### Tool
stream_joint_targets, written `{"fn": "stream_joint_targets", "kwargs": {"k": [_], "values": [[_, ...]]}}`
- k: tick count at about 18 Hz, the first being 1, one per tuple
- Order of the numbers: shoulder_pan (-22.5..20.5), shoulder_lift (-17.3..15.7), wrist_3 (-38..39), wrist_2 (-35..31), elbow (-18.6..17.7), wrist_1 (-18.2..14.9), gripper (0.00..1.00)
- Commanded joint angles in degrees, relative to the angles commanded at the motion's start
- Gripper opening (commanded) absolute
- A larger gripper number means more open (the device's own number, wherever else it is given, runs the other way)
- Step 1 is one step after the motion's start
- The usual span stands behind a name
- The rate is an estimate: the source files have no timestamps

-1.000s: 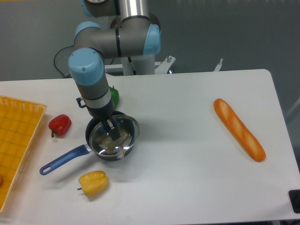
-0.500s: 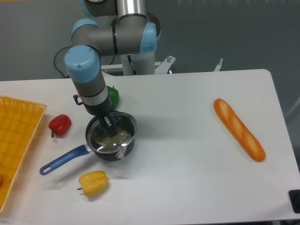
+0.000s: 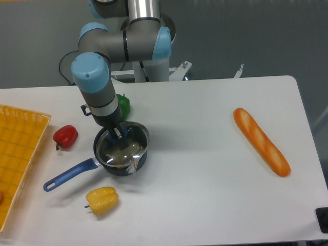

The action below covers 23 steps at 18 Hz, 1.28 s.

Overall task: Close the pot lid
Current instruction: 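Press the lid down and adjust it to seat on the pan rim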

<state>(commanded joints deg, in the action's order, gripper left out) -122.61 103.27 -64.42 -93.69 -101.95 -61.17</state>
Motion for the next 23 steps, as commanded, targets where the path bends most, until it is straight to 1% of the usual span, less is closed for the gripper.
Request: {"fn": "stream_joint_targets", "kwargs": {"k": [5, 11, 16, 18, 23], "values": [[0.0, 0.09, -0.09, -0.36, 0.0, 0.0, 0.44], [0.0, 0.97, 0.0, -0.71, 0.53, 0.0, 0.44], [0.18, 0.97, 0.0, -1.06, -0.52, 0.0, 0.44], [1.05, 1.05, 0.17, -2.72, -0.53, 0.0, 0.44], [1.23, 1.58, 0.26, -2.91, -0.53, 0.0, 0.44]]}}
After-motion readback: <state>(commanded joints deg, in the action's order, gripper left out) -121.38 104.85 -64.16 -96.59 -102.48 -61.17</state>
